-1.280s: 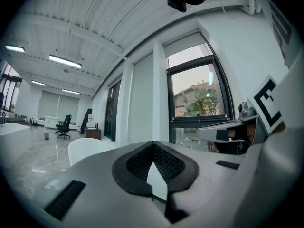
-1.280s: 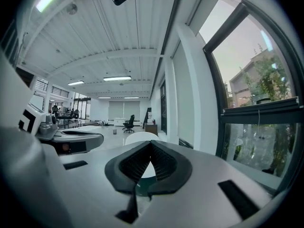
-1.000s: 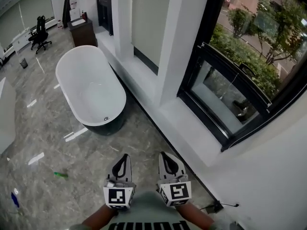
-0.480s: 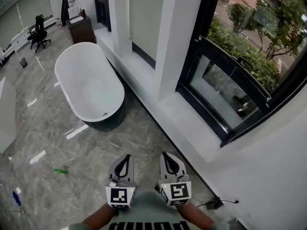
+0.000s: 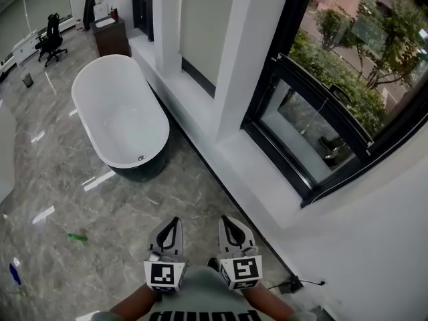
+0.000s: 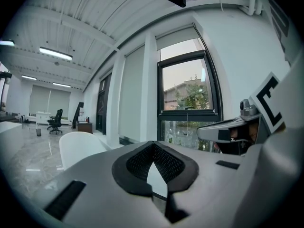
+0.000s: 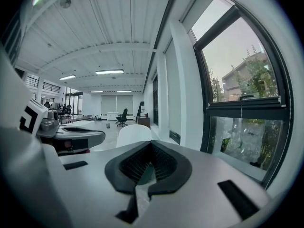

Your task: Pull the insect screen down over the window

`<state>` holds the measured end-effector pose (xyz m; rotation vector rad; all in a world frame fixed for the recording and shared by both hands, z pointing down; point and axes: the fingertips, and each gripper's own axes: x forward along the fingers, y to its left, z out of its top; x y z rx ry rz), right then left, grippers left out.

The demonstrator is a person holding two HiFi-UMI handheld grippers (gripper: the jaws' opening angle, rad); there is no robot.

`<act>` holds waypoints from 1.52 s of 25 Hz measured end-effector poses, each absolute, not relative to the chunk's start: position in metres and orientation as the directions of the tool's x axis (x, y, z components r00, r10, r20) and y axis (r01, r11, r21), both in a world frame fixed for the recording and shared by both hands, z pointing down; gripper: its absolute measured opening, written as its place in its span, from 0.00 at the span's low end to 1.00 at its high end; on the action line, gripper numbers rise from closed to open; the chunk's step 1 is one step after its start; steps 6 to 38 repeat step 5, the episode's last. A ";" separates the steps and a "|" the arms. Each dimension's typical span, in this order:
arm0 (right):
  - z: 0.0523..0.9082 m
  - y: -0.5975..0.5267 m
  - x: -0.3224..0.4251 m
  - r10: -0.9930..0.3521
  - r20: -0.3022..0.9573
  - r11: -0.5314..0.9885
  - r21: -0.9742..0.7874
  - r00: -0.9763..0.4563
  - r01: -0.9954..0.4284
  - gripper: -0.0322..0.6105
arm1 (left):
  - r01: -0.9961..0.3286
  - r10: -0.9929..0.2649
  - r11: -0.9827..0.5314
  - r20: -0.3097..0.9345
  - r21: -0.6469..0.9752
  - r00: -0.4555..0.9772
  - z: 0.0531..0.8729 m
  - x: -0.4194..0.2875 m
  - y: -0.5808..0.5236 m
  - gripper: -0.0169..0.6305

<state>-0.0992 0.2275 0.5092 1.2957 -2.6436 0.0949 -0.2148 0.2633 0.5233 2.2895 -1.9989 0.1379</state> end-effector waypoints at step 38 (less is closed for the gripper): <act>0.506 0.226 -0.108 -0.779 0.198 0.612 0.040 -0.594 -0.790 0.05 | -0.990 -0.981 -0.140 0.131 0.016 0.140 0.524 -0.222 0.261 0.05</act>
